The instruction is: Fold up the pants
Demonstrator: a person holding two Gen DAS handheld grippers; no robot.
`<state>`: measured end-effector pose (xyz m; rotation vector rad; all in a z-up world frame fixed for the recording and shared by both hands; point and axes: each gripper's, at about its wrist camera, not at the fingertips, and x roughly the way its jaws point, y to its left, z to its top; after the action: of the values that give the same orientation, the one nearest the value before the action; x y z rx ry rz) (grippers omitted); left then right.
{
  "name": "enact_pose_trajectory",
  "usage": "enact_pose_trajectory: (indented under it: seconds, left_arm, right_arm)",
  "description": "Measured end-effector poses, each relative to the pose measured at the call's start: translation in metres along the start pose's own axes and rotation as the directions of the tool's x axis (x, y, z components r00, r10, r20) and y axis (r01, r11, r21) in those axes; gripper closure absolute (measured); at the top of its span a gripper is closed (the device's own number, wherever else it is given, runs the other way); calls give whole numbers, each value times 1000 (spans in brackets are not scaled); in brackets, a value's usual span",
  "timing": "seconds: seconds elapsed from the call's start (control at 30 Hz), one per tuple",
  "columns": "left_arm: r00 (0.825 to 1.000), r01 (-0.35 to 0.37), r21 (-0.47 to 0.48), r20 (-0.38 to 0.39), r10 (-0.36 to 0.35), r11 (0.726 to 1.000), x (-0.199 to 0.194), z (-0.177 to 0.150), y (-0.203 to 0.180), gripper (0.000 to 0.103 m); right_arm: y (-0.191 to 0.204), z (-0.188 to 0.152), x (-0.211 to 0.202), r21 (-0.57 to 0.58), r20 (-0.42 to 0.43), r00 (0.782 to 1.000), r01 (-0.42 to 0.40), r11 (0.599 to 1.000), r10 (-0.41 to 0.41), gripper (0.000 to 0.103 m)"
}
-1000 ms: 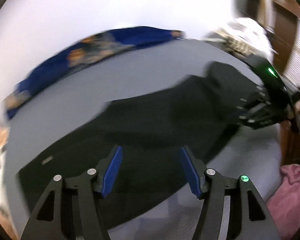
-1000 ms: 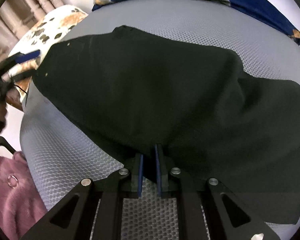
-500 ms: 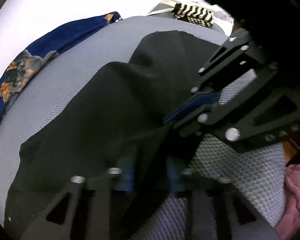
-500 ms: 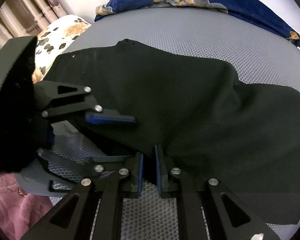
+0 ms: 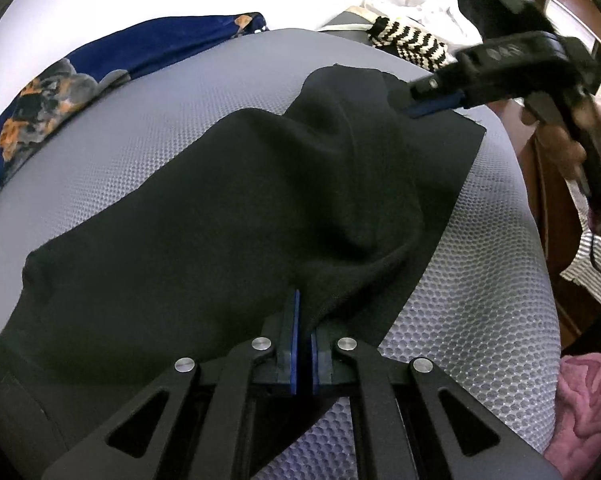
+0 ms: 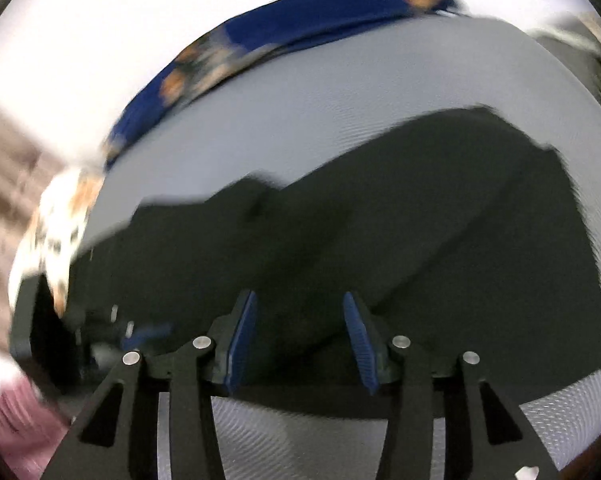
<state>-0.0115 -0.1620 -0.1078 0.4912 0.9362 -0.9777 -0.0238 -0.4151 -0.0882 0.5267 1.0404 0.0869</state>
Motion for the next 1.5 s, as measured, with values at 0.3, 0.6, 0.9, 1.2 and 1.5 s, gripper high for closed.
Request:
enact_pose_trajectory:
  seconds: [0.3,0.6,0.9,1.2,1.5]
  left_arm:
    - [1000,3,-5,20,-3,1000,-5,-2,1,99]
    - [1000,14,-20,13,-14,1000,-1,-5,2,99]
    - [997,57,-76,46,-54,995,-2,-10,12,99]
    - [995,80,-157,66,-70,984,-5,-16,29,99]
    - [988,149,-231,71,-137,961,1,-22,47,99]
  right_arm:
    - [-87,14,16,345,47,999,-10,939,-7,59]
    - [-108,29,34,469,119,992,-95,878,43,90]
    - [-53,93,15,395,110,994,-48,918,4,93]
    - [27,161,63,159,71,994,-96,983,86,62]
    - [-16,131,42,207,110,994,-29,978,6,62]
